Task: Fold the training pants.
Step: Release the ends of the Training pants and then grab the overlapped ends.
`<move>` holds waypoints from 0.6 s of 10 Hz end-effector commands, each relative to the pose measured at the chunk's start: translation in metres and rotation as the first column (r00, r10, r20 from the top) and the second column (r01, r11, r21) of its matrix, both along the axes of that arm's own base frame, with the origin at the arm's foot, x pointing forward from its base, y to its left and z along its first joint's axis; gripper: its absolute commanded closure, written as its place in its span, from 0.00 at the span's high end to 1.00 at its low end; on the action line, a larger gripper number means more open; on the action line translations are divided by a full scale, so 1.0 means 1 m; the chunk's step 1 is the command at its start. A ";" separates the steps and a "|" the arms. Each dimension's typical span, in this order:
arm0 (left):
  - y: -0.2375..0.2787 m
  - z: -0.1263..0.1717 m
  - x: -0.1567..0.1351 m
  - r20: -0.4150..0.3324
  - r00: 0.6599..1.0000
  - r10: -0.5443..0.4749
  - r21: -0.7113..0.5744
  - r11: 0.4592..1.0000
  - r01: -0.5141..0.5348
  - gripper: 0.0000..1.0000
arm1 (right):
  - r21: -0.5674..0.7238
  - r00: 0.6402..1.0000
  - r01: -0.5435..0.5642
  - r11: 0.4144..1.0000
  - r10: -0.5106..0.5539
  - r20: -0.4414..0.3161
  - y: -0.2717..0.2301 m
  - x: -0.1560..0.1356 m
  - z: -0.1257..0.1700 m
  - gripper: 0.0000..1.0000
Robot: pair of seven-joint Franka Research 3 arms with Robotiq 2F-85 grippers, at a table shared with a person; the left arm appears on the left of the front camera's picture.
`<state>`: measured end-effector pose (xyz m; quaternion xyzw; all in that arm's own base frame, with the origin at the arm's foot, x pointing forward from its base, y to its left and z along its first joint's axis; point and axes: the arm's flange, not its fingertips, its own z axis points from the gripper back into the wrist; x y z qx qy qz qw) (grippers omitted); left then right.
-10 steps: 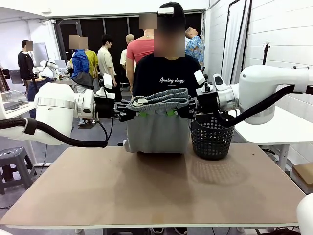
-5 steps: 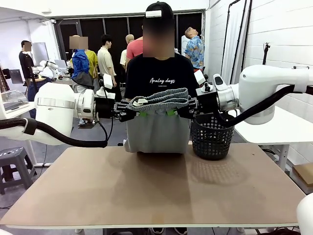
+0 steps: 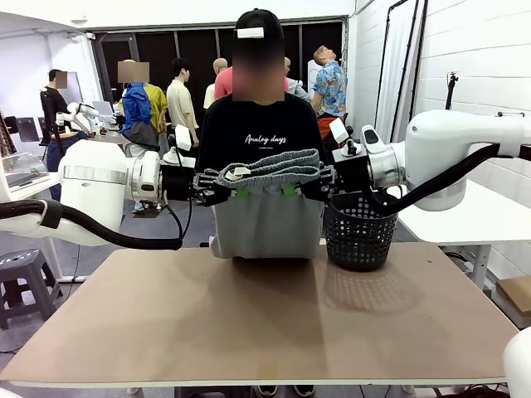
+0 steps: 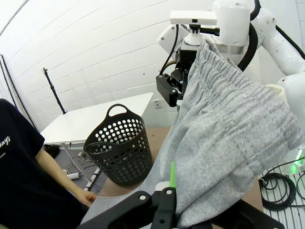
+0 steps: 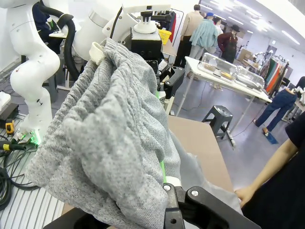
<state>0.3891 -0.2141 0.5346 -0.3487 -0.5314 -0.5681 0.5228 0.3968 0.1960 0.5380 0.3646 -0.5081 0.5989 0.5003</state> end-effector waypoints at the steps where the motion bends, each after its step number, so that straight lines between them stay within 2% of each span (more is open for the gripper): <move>1: -0.001 0.002 -0.001 0.005 1.000 -0.001 -0.001 1.000 0.001 0.00 | 0.002 1.000 0.000 1.000 0.000 0.000 0.004 -0.003 0.001 0.00; 6: -0.001 0.002 -0.001 0.005 1.000 -0.001 -0.001 1.000 0.001 0.00 | 0.002 1.000 0.000 1.000 0.000 0.000 0.004 -0.003 0.001 0.00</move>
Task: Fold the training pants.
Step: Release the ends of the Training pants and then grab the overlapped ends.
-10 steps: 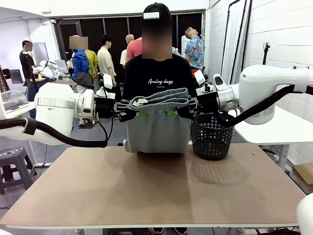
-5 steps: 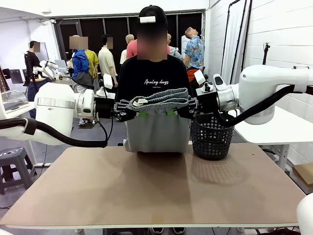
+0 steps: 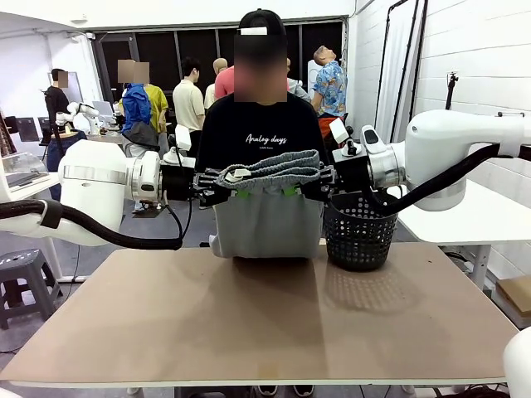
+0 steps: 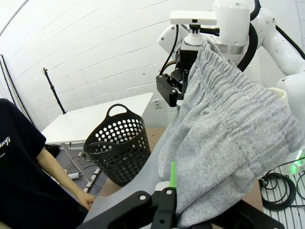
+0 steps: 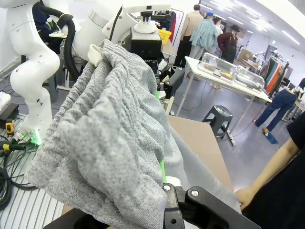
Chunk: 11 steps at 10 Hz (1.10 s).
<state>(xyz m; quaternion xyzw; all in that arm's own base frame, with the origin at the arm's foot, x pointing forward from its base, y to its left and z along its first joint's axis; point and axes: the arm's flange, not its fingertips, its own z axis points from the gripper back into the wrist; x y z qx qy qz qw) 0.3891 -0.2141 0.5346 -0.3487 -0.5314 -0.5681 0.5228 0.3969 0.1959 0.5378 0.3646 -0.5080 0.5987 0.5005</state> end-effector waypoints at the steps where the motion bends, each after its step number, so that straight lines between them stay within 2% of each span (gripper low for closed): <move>1: -0.001 0.002 -0.001 0.005 1.000 -0.001 -0.001 1.000 0.001 0.00 | 0.002 1.000 -0.001 1.000 0.001 0.000 0.004 -0.003 0.001 0.00; 11: -0.001 0.002 -0.001 0.005 1.000 -0.001 -0.001 1.000 0.001 0.00 | 0.002 1.000 -0.001 1.000 0.001 0.000 0.004 -0.003 0.001 0.00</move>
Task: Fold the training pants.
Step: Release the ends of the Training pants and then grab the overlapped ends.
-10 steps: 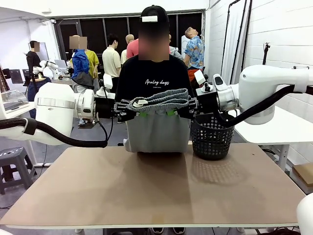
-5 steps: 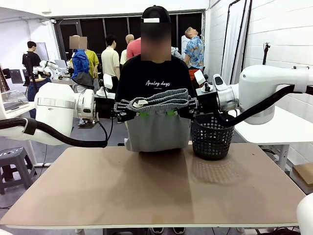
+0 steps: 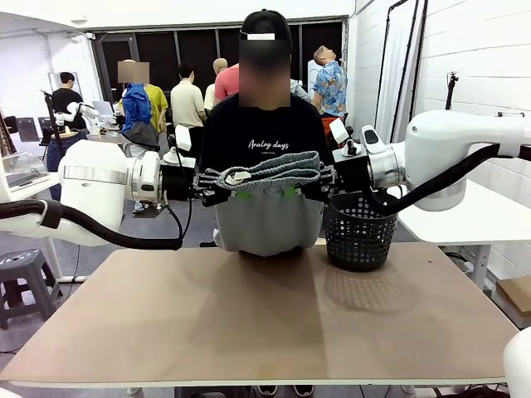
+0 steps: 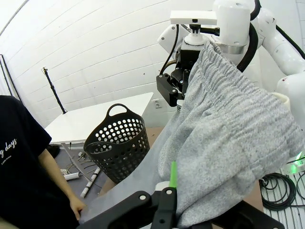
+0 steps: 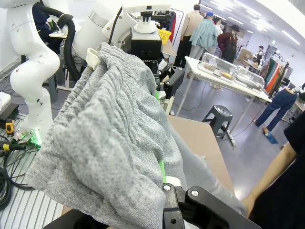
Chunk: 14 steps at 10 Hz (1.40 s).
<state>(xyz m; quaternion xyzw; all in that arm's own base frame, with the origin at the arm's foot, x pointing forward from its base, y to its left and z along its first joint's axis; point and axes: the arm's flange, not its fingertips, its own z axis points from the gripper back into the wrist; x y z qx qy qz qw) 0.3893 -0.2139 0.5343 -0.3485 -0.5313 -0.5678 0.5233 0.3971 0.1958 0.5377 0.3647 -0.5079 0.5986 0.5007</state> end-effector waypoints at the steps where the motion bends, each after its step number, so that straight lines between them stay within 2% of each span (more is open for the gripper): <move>1: -0.001 0.002 -0.002 0.006 1.000 -0.002 -0.001 1.000 0.002 0.00 | 0.002 1.000 -0.001 1.000 0.001 0.001 0.004 -0.003 0.001 0.00; 14: -0.001 0.002 -0.002 0.006 1.000 -0.002 -0.001 1.000 0.002 0.00 | 0.002 1.000 -0.001 1.000 0.001 0.001 0.004 -0.003 0.001 0.00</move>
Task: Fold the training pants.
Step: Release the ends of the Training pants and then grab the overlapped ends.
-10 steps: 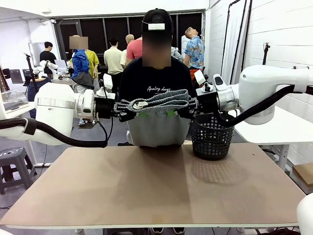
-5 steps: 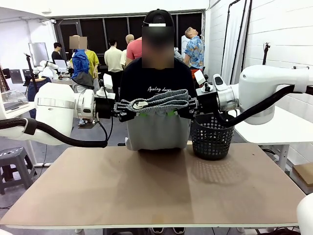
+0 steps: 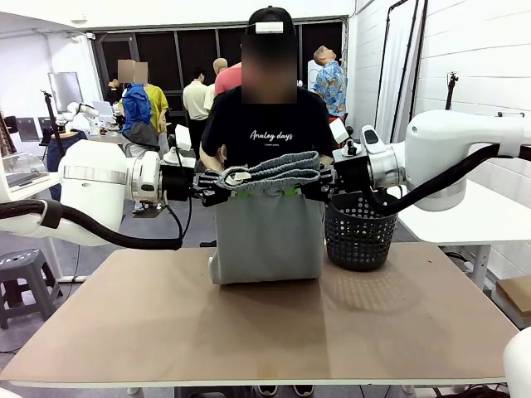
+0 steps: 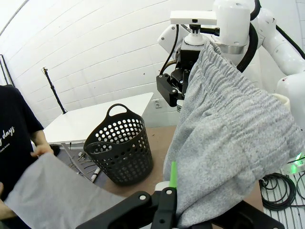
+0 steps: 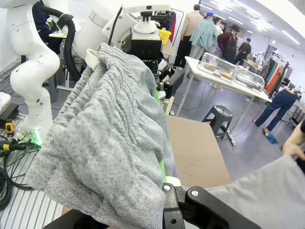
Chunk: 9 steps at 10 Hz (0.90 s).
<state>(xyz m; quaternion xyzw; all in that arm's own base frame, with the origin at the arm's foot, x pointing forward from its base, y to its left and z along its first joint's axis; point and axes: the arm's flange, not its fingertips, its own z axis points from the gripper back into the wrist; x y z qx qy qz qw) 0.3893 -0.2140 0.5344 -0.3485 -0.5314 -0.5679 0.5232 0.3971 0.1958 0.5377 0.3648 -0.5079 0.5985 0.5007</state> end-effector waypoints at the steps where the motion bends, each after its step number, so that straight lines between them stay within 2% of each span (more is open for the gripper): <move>1: -0.001 0.002 -0.002 0.005 1.000 -0.002 -0.001 1.000 0.002 0.00 | 0.002 1.000 -0.001 1.000 0.001 0.001 0.004 -0.003 0.001 0.00; 9: -0.001 0.002 -0.002 0.005 1.000 -0.002 -0.001 1.000 0.002 0.00 | 0.002 1.000 -0.001 1.000 0.001 0.001 0.004 -0.003 0.001 0.00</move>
